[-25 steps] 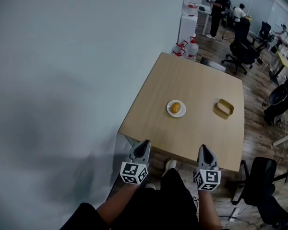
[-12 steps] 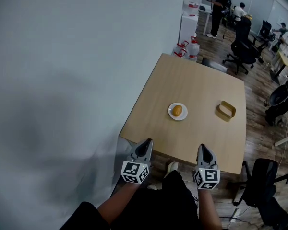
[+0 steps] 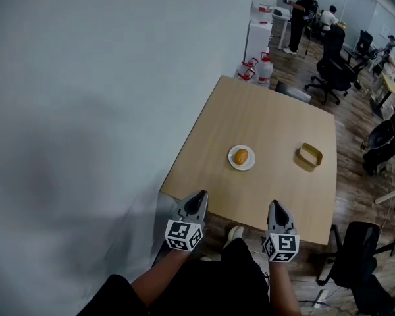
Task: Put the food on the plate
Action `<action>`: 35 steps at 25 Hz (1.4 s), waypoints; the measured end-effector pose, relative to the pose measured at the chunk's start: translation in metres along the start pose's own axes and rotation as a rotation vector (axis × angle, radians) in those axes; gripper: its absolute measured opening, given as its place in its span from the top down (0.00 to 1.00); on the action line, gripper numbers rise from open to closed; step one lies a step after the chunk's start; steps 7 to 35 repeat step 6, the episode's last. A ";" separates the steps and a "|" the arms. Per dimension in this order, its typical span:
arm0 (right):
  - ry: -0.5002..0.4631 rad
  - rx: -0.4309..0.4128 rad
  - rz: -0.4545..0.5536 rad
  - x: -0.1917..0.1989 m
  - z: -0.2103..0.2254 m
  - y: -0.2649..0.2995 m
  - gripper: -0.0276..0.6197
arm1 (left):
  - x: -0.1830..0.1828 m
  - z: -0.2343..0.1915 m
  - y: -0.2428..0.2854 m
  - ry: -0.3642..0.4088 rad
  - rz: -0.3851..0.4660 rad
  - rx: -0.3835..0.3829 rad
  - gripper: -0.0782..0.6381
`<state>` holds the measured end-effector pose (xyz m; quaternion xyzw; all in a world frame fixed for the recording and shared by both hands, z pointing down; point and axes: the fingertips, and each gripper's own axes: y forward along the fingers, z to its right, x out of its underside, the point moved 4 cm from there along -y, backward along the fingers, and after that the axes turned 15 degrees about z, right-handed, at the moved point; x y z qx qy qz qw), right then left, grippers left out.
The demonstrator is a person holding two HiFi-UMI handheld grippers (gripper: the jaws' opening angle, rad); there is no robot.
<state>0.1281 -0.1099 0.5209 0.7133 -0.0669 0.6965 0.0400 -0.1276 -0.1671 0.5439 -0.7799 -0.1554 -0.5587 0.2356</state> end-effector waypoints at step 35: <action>-0.001 -0.008 -0.007 0.005 0.010 0.001 0.87 | 0.009 0.008 0.010 -0.001 -0.009 0.003 0.85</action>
